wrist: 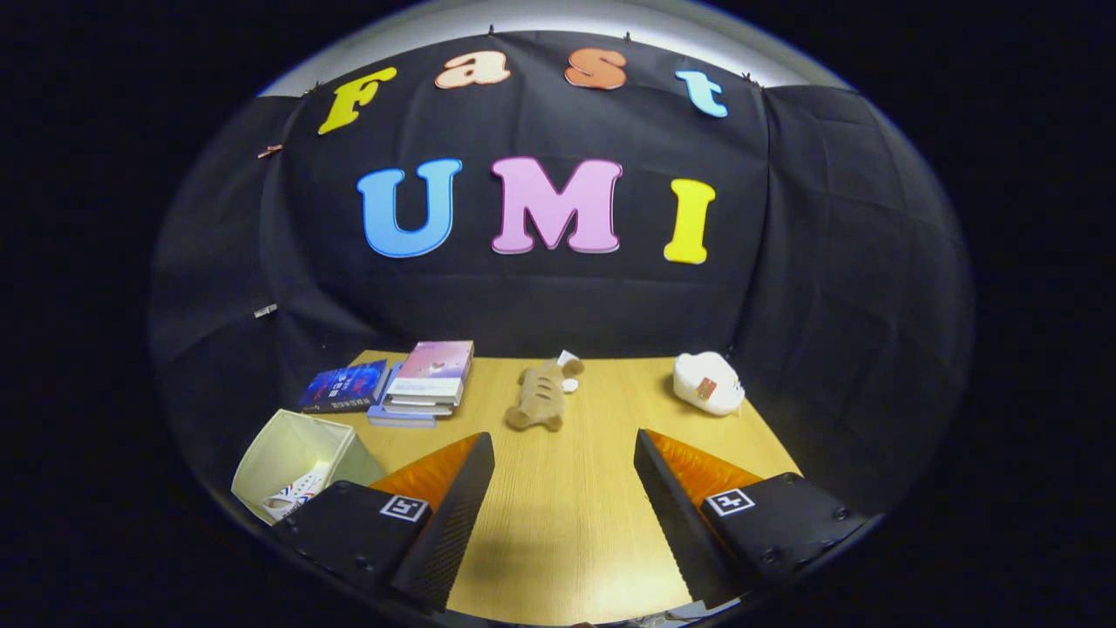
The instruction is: Open the storage box then place both shoes into the box .Put the left shoe in first, then the right shoe, with the right side of both shoes facing outward in a uniform manner.
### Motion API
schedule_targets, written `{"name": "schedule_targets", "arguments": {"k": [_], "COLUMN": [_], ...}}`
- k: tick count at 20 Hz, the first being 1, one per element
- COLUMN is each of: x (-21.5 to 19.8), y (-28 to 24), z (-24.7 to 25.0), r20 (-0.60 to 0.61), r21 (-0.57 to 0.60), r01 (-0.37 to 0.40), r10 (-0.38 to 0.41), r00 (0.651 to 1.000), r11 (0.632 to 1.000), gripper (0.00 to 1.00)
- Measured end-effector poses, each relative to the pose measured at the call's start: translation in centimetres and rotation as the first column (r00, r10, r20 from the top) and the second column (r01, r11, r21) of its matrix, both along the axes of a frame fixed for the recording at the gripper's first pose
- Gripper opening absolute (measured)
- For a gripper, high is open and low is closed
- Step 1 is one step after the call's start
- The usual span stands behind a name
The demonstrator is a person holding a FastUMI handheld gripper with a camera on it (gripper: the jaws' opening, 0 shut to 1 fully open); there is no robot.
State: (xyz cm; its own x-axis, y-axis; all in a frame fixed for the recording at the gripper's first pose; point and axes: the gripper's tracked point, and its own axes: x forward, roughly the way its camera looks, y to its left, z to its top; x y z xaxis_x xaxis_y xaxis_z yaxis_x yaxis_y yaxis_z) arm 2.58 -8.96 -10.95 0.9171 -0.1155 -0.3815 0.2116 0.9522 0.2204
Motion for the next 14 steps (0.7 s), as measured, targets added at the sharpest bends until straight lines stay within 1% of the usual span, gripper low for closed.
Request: {"name": "schedule_targets", "arguments": {"k": [3, 6, 8, 11, 14], "x": [-0.8, -1.7, -3.1, -3.5, -3.6], "y": [-0.4, -0.5, -0.6, 0.7, 1.6], "z": [2.3, 3.6, 2.8, 2.1, 1.5], "r20": [0.073, 0.113, 0.112, 0.110, 0.100], "r21": [-0.053, -0.076, -0.071, -0.038, -0.038], "r01": [0.029, 0.048, 0.062, 0.071, 0.049], "r10": [-0.025, -0.039, -0.054, -0.066, -0.045], "r00": [0.997, 0.993, 0.992, 0.992, 0.994], "r11": [0.998, 0.996, 0.996, 0.997, 0.998], "gripper": [0.98, 0.96, 0.96, 0.96, 0.96]}}
